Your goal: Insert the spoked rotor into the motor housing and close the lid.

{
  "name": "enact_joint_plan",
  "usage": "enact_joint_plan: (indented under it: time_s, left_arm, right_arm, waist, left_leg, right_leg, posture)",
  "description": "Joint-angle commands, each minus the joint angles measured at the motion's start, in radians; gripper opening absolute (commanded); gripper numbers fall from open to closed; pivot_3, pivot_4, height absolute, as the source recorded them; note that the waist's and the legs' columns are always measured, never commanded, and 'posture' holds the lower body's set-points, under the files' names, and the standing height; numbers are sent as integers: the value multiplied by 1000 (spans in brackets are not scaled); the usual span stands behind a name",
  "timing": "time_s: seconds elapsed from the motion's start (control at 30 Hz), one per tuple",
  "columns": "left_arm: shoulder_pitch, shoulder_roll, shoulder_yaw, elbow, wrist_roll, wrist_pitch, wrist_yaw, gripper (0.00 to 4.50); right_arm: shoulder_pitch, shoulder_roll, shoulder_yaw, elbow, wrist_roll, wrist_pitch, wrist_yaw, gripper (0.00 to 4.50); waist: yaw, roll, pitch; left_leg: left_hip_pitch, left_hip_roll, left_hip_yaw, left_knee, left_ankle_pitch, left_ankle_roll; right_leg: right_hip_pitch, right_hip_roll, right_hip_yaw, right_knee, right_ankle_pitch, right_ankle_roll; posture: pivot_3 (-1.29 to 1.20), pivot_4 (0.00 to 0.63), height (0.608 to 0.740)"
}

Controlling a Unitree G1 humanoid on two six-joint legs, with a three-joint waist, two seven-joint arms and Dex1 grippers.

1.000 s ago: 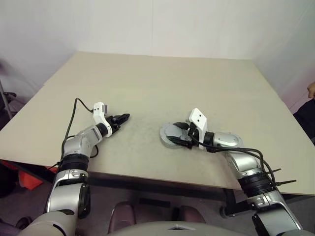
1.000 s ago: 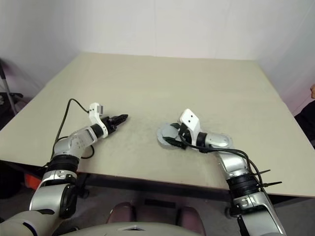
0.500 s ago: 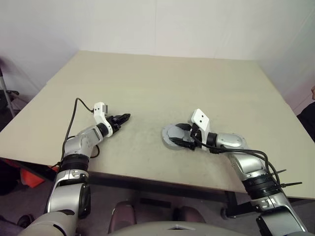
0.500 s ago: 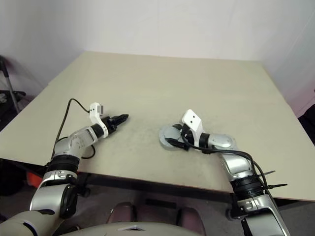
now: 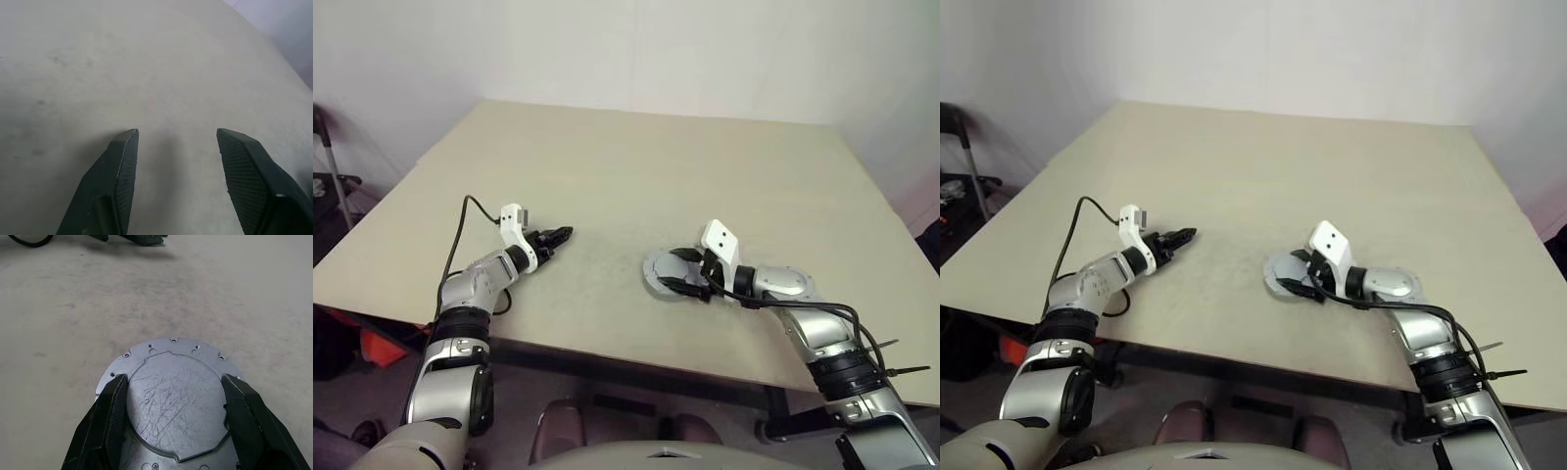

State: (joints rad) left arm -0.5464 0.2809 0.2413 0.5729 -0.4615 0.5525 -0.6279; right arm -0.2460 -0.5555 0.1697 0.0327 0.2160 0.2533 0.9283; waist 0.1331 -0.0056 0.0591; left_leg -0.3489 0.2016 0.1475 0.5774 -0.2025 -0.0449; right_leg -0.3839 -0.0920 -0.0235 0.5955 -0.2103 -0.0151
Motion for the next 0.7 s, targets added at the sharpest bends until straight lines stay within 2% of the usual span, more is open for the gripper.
enact_joint_plan:
  time_s: [0.03,0.17,0.5,0.7]
  left_arm:
    - [-9,11,8,-31,-4,-9,-1,2720]
    - [-12,10,8,-27,-3,-11,-3,2720]
    - [-13,3,7,-46,-12,4,-2,2720]
    - [-6,2,5,-60,-13,14,-4,2720]
  right_arm:
    - [47,-57,-15,20,-12,53,21,2944]
    - [34,-53,-21,18,7,65,19,2944]
    - [21,-51,83,117,-89,49,-5,2944]
    - [39,-60,92,142,-79,51,-3,2944]
  waist:
    - [3,0,0]
    - [4,0,0]
    - [-3,0,-1]
    - [-4,-2,-5]
  left_leg:
    - [0,0,0,0,0,1]
    - [-2,0,0,0,-1,2]
    - [1,1,0,0,-2,3]
    - [13,0,0,-4,-2,3]
  right_leg:
    - [0,0,0,-1,0,0]
    - [1,0,-1,-5,0,1]
    - [5,0,-2,-5,0,1]
    - [16,0,-2,-8,-5,8]
  posture:
    - [0,0,740]
    - [0,0,740]
    - [0,0,740]
    - [0,0,740]
